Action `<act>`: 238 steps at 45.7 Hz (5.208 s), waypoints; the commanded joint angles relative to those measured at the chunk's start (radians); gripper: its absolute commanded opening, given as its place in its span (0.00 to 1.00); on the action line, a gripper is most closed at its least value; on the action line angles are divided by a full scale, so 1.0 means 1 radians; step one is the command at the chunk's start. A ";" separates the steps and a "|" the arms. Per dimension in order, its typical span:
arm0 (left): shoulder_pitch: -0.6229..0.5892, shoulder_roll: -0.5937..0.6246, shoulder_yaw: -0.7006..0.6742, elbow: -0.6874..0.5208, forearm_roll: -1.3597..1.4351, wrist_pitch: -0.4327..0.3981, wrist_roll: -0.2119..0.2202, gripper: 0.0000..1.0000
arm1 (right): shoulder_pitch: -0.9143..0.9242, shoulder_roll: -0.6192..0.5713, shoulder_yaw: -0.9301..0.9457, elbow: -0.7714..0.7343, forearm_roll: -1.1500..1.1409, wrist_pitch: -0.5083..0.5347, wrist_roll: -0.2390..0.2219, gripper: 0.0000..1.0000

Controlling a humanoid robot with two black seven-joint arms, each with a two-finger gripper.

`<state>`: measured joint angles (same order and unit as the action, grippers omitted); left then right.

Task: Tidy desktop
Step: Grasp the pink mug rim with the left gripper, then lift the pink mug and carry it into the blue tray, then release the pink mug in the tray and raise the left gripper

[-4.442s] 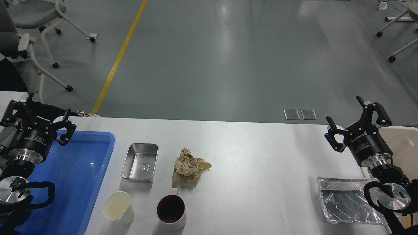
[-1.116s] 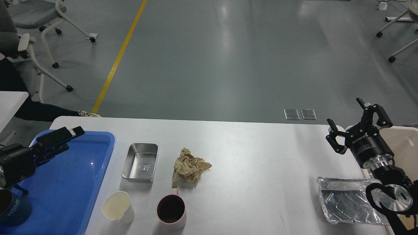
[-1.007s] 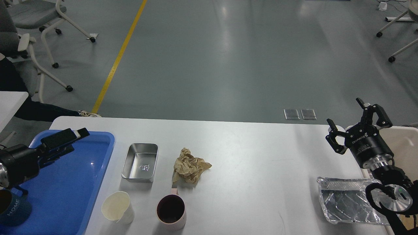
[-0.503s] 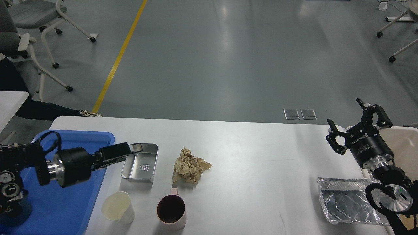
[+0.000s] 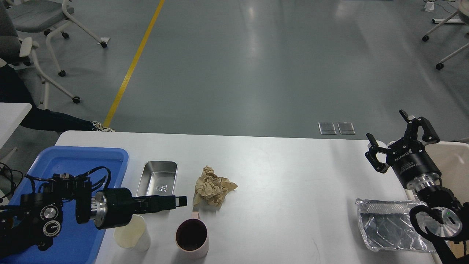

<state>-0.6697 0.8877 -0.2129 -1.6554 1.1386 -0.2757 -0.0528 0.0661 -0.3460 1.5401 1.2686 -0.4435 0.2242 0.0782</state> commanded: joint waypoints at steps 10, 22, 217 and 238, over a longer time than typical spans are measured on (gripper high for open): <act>-0.005 -0.064 0.049 0.023 0.015 0.000 0.079 0.95 | 0.001 -0.008 0.000 0.002 0.000 0.000 0.000 1.00; -0.082 -0.141 0.145 0.075 0.016 0.000 0.120 0.95 | 0.001 -0.013 0.002 0.003 0.000 0.000 0.000 1.00; -0.179 0.590 0.380 0.074 0.030 0.067 -0.019 0.01 | 0.007 -0.057 -0.003 -0.003 -0.001 -0.005 -0.002 1.00; -0.073 0.490 0.382 0.174 0.033 0.121 -0.024 0.02 | 0.006 -0.059 -0.003 -0.003 -0.001 -0.005 -0.002 1.00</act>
<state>-0.7710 1.3840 0.1687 -1.4962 1.1691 -0.1730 -0.0752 0.0736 -0.4036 1.5373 1.2656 -0.4449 0.2194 0.0767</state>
